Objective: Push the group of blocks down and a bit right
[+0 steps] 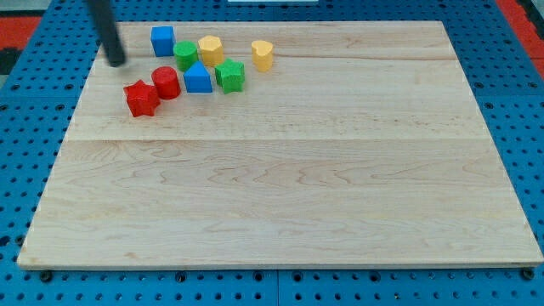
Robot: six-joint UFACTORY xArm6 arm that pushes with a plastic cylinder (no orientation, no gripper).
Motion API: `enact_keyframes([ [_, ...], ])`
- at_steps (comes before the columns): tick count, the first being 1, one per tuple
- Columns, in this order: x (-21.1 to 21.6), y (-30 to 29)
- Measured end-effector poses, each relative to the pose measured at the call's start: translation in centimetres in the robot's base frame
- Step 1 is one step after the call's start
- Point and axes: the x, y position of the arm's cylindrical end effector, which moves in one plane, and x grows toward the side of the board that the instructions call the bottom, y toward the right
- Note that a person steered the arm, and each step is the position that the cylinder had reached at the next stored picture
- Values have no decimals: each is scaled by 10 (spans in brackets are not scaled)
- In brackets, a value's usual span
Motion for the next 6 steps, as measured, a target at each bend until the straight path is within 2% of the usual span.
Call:
enact_keyframes([
  [1, -65, 42],
  [2, -46, 103],
  [3, -11, 109],
  [4, -3, 156],
  [6, 48, 127],
])
